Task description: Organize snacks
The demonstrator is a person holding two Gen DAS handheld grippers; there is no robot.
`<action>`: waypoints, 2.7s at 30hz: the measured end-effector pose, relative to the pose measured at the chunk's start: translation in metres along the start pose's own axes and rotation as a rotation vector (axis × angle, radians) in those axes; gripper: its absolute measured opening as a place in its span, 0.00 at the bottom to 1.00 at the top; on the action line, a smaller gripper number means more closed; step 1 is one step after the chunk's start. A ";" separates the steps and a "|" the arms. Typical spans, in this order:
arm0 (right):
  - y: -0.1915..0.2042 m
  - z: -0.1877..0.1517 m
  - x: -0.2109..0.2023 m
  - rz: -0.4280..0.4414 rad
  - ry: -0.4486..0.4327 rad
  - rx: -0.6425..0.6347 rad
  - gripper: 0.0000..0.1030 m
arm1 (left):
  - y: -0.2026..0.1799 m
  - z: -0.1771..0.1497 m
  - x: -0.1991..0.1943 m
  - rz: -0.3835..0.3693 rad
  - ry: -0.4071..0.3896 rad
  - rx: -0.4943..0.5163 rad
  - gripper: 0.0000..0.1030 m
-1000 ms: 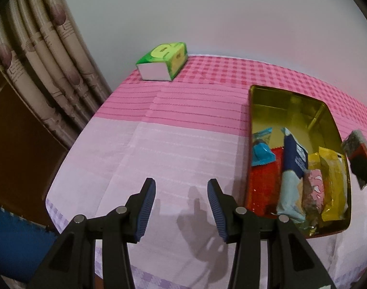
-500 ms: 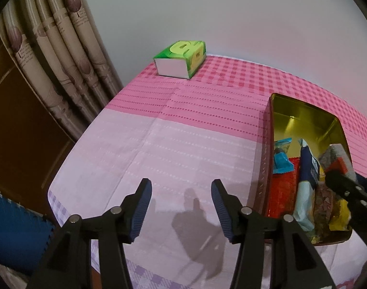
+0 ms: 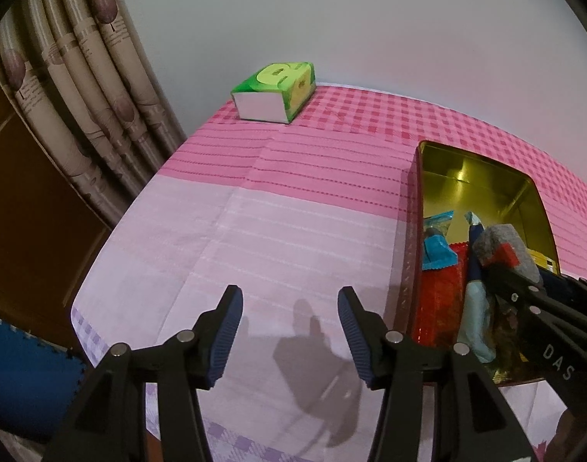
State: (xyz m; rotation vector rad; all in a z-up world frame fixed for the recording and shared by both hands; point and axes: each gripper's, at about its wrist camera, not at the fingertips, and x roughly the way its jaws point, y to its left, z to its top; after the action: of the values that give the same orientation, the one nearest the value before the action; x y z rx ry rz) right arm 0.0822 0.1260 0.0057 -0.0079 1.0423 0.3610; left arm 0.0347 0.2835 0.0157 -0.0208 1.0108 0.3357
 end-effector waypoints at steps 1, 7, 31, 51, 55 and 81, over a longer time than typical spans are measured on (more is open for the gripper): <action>0.000 0.000 0.000 -0.001 -0.001 -0.001 0.32 | 0.000 0.000 0.000 -0.001 0.001 0.002 0.51; 0.003 -0.002 -0.002 -0.005 -0.010 -0.033 0.34 | -0.005 -0.002 -0.001 -0.010 0.004 0.011 0.51; -0.015 -0.021 -0.057 -0.059 -0.108 -0.062 0.82 | -0.020 -0.007 0.000 -0.026 0.032 0.057 0.51; -0.039 -0.054 -0.044 -0.140 0.001 -0.017 0.88 | -0.030 -0.011 -0.001 -0.014 0.037 0.101 0.51; -0.040 -0.056 -0.042 -0.135 0.013 -0.015 0.88 | -0.031 -0.011 -0.001 -0.012 0.036 0.106 0.51; -0.035 -0.061 -0.033 -0.124 0.050 -0.027 0.88 | -0.033 -0.012 0.000 0.003 0.036 0.125 0.51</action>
State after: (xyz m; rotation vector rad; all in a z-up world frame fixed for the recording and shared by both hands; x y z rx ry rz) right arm 0.0268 0.0729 -0.0035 -0.1056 1.0807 0.2636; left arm 0.0347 0.2501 0.0045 0.0876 1.0659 0.2756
